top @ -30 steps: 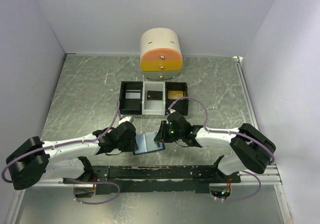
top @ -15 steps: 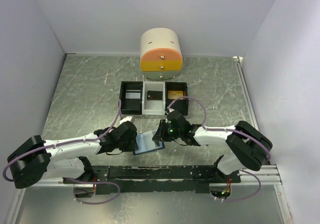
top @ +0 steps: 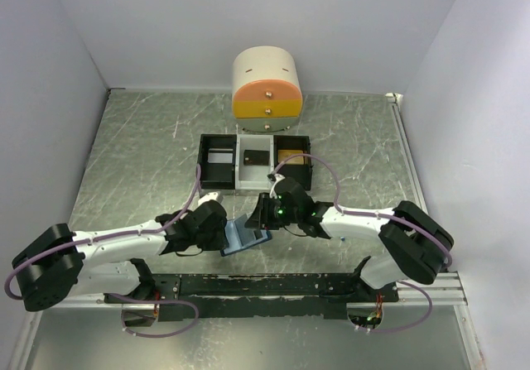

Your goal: Take the credit cards out of the card holder

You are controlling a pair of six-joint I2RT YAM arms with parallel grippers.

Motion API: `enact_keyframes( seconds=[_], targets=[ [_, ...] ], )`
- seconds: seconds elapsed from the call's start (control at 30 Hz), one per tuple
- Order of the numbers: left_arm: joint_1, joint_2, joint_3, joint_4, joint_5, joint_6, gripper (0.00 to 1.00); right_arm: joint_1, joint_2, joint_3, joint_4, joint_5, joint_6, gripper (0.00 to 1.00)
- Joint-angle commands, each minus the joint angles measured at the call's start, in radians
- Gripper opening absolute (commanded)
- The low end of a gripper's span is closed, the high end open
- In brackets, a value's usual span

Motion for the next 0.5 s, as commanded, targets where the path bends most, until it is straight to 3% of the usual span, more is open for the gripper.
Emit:
enact_keyframes(
  seconds=[0.0, 0.47],
  targets=[
    [-0.011, 0.032, -0.010, 0.035, -0.008, -0.003, 0.33, 0.009, -0.017, 0.010, 0.018, -0.063, -0.013, 0.32],
    [-0.015, -0.071, -0.027, -0.014, -0.051, -0.028, 0.37, 0.011, 0.002, 0.003, 0.118, -0.147, 0.016, 0.34]
  ],
)
